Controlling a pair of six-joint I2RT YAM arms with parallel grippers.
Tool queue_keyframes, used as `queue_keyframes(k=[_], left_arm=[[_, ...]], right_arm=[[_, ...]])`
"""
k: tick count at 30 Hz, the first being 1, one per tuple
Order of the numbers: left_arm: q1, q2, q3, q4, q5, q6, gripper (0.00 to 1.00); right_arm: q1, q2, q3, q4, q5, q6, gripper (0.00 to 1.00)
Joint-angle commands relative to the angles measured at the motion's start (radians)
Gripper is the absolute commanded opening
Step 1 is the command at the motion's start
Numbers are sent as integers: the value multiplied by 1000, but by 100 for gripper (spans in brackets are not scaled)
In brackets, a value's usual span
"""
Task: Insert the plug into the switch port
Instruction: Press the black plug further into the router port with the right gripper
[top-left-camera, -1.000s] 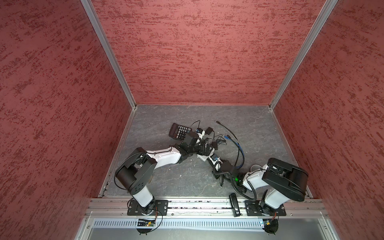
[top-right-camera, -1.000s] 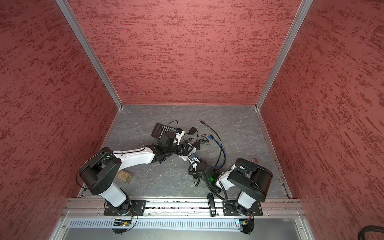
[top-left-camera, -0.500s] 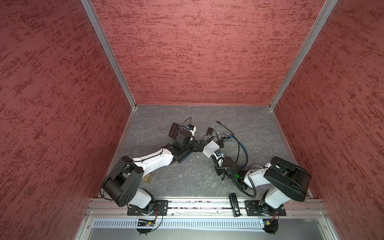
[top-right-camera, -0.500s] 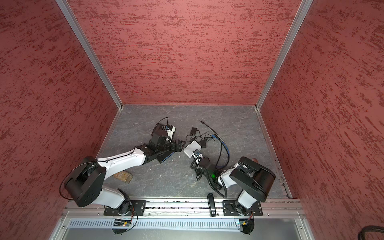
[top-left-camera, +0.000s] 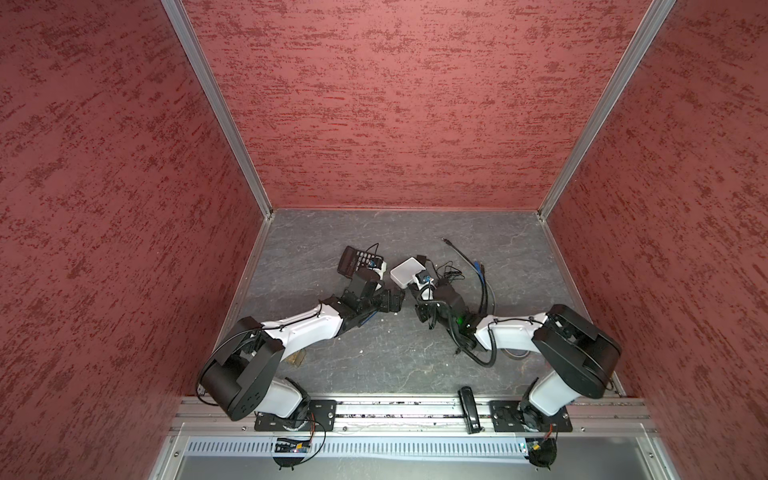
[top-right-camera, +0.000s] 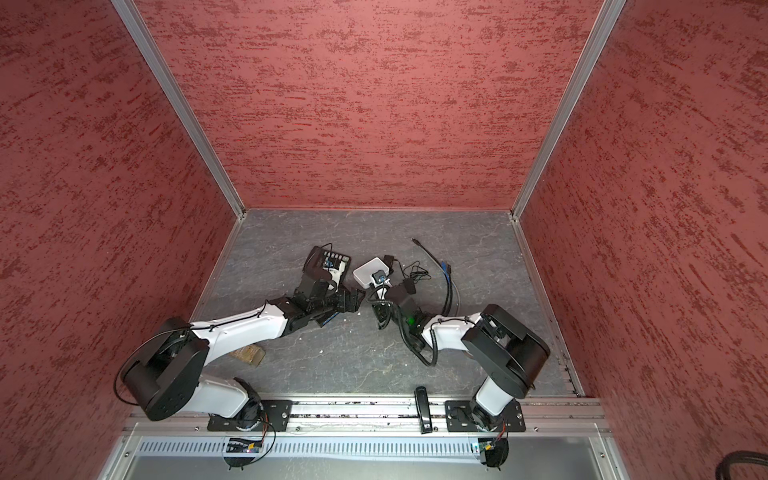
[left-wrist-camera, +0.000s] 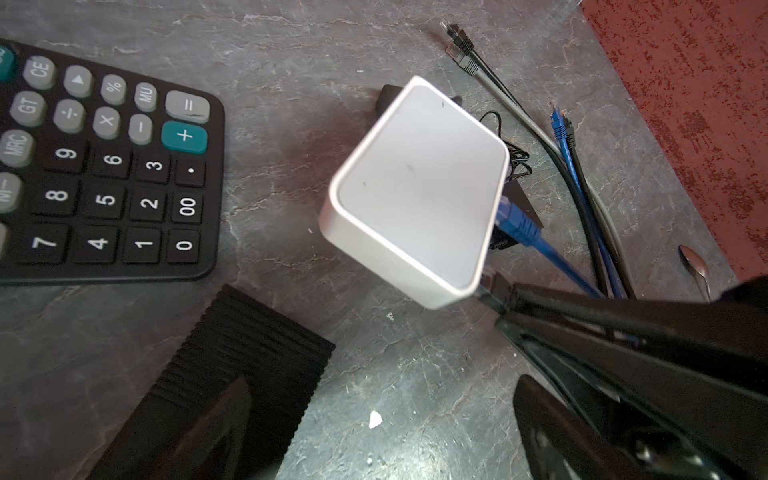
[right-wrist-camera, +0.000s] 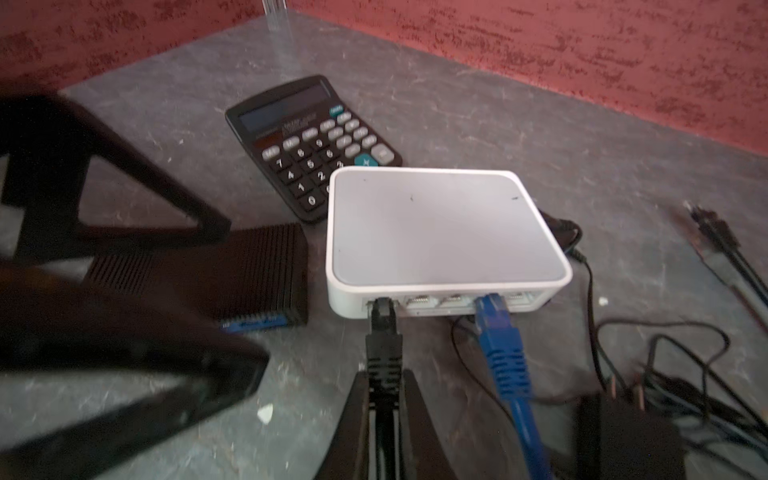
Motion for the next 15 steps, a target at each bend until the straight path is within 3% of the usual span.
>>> queue_keyframes(k=[1, 15], left_arm=[[6, -36, -22, 22, -26, -4, 100], [29, -101, -75, -9, -44, -11, 100]], right_arm=[[-22, 65, 77, -48, -61, -17, 0], [-63, 225, 267, -111, -87, -31, 0]])
